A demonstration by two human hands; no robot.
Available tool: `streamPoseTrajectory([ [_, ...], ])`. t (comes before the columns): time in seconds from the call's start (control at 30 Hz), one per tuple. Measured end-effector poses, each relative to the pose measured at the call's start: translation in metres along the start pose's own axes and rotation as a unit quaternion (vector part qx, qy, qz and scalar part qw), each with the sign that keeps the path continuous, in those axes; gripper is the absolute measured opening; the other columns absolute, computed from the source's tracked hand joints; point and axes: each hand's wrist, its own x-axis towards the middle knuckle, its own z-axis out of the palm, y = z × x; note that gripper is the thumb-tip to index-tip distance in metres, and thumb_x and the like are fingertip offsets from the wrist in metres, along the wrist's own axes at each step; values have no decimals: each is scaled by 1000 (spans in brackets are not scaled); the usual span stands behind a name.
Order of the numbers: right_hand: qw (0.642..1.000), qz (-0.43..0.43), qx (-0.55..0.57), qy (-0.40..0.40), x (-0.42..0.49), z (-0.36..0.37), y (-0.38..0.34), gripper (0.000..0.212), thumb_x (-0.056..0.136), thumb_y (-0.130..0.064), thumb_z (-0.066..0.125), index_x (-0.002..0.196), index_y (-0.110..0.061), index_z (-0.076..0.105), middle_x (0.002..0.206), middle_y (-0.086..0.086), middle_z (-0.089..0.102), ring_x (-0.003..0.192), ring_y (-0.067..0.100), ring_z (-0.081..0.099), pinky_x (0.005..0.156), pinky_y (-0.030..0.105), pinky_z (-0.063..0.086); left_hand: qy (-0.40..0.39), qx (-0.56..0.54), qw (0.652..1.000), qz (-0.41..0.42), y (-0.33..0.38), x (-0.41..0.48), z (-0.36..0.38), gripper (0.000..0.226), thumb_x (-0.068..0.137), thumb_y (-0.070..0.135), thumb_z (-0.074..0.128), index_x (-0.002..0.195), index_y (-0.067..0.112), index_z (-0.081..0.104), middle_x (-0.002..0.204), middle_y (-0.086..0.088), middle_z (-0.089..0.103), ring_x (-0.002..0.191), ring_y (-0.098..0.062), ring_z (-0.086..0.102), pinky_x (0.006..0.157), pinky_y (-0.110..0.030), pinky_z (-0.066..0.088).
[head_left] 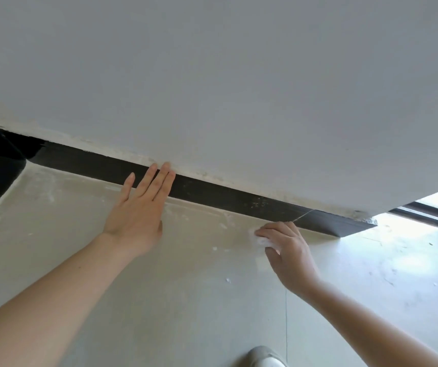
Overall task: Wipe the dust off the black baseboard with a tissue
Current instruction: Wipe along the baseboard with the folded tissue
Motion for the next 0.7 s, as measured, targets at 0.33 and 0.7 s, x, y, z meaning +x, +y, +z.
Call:
streamPoseTrajectory([
  [0.33,688,568,337,302,-29,-27,75,20,74,4,55,87,-11,52,70,2,52,57,15,49,59,25,42,46,-39,998,-26,37,12,17,94,86,15,47,146,15,-25,154,-1,-33,143,-15,-26,117,-38,-13],
  [0.7,628,601,315,382,12,-31,98,20,76,-7,64,83,-15,48,79,6,57,61,19,50,47,18,39,28,-34,998,-35,35,15,20,98,84,16,54,147,18,-20,155,2,-28,143,-12,-25,116,-36,-15],
])
